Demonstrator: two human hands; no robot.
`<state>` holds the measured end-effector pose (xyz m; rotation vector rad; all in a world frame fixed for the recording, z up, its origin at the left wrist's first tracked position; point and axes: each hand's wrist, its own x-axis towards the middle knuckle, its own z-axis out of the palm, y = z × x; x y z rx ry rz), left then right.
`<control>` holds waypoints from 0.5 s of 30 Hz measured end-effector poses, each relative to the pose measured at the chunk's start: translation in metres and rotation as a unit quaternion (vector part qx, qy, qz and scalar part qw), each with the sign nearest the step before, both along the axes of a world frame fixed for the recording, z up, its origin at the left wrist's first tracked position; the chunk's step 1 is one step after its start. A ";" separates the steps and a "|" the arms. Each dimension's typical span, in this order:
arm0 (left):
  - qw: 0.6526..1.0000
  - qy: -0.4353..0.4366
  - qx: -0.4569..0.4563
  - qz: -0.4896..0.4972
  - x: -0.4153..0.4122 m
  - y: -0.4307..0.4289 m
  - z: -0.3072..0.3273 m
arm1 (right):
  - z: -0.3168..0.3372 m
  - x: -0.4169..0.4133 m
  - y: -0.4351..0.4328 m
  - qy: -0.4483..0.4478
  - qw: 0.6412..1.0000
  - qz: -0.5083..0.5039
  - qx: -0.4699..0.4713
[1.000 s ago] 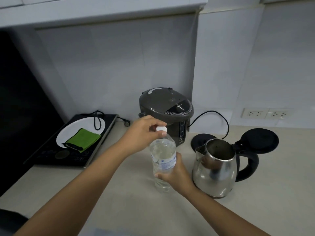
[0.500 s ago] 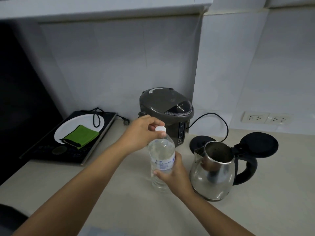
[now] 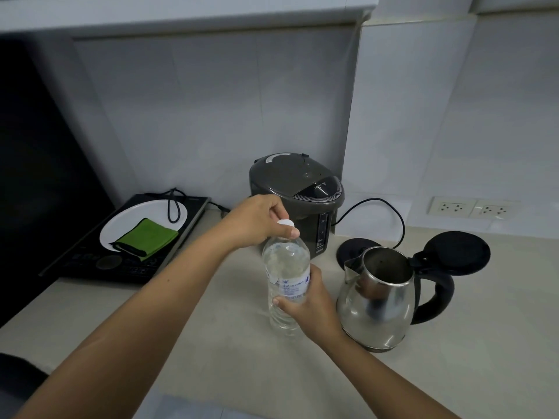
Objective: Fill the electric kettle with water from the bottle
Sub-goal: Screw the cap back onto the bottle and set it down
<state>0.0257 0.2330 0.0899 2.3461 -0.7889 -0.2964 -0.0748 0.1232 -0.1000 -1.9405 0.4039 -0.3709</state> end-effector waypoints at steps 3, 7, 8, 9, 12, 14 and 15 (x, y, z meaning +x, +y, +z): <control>0.999 -0.033 0.012 0.025 -0.006 -0.004 -0.004 | 0.001 0.000 0.000 0.001 1.000 0.000 0.000; 0.995 -0.071 -0.003 0.064 -0.013 -0.004 -0.013 | 0.002 0.000 0.001 0.000 1.000 0.003 -0.007; 0.994 -0.080 -0.011 0.075 -0.014 -0.003 -0.015 | 0.003 0.000 0.001 0.000 1.000 0.004 -0.011; 0.993 -0.087 -0.018 0.084 -0.016 -0.003 -0.016 | 0.003 0.000 0.001 -0.001 1.000 0.004 -0.012; 0.993 -0.092 -0.033 0.072 -0.016 -0.002 -0.019 | 0.002 0.000 0.001 -0.001 1.000 0.003 -0.013; 0.994 -0.086 -0.045 0.041 -0.013 0.000 -0.019 | 0.001 0.001 0.001 0.001 1.000 0.000 -0.013; 0.995 -0.084 -0.050 0.028 -0.011 0.002 -0.019 | 0.001 0.001 0.000 0.002 1.000 0.001 -0.013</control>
